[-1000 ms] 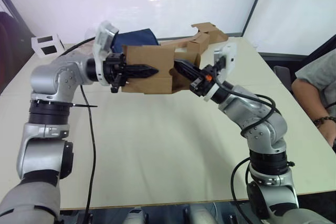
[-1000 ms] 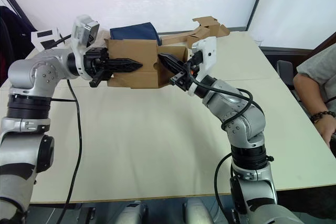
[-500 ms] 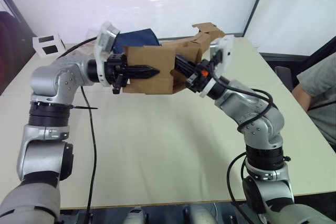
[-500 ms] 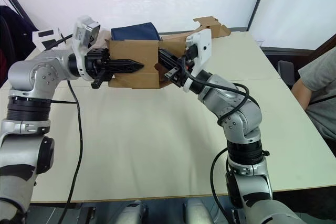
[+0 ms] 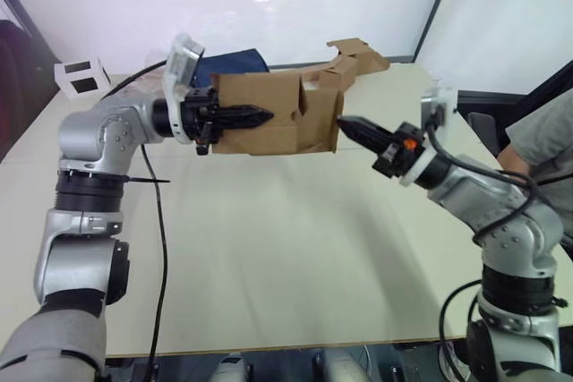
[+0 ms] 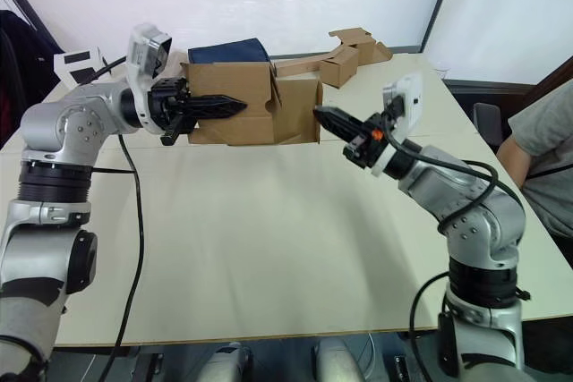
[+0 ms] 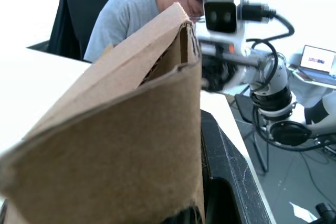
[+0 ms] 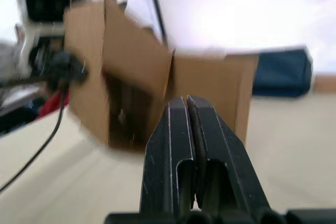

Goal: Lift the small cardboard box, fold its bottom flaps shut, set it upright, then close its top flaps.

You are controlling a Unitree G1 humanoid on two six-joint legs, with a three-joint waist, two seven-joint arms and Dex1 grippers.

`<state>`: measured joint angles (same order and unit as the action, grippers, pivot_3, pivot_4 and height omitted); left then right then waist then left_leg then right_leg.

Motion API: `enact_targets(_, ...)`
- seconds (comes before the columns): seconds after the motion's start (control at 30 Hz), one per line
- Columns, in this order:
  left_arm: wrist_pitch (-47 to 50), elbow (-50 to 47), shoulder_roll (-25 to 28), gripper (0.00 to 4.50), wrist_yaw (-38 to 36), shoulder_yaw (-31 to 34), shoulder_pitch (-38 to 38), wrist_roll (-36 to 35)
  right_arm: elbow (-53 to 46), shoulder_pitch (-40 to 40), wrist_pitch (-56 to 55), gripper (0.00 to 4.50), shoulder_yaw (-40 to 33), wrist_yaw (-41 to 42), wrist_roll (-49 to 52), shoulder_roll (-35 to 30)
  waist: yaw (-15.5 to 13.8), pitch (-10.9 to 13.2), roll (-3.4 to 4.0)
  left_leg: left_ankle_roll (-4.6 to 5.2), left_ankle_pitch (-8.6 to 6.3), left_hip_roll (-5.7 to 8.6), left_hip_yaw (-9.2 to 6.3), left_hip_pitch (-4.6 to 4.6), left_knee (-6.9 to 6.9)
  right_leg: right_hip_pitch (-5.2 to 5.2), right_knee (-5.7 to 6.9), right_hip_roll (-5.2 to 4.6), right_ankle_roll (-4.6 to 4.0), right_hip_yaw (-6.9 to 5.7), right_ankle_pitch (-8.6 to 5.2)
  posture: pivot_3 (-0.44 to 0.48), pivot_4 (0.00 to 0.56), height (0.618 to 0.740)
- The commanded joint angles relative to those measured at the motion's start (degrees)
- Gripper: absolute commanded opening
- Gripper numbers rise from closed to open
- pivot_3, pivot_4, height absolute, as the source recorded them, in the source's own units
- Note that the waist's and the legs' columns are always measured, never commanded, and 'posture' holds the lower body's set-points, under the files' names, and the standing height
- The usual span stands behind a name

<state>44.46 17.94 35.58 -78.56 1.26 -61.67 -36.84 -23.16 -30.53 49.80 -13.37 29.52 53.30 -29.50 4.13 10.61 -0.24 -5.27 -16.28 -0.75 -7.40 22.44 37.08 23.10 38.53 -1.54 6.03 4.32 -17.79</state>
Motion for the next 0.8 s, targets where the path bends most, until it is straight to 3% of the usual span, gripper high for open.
enact_targets(0.03,-1.0,-0.5,0.4,0.00,-0.4,1.9,-2.5,-0.7,-4.6,3.5,0.6,0.04,2.3,2.0,1.5,-1.1,-0.1,0.0,0.00,0.00,0.00,0.00,-0.01,0.00,0.00,0.00,0.00,0.00,0.00,-0.01,0.00,0.000,0.150,0.740)
enact_targets(0.3,1.1,-3.1,1.0,0.00,-1.3,1.9,-2.9,-2.3,-1.6,2.4,-5.7,0.04,9.4,1.2,-8.4,0.6,-0.1,0.0,0.00,0.00,0.00,0.01,0.01,0.00,0.03,0.00,-0.01,0.00,0.01,0.01,0.00,0.000,0.150,0.740)
enact_targets(0.8,1.6,-4.8,1.6,0.00,-1.7,1.0,-0.6,-2.1,1.2,-1.2,-6.9,0.04,7.4,1.7,-4.8,6.4,-0.1,0.0,0.00,-0.01,0.00,0.00,0.00,0.00,0.03,0.00,0.00,-0.01,0.00,0.00,0.00,0.000,0.150,0.740)
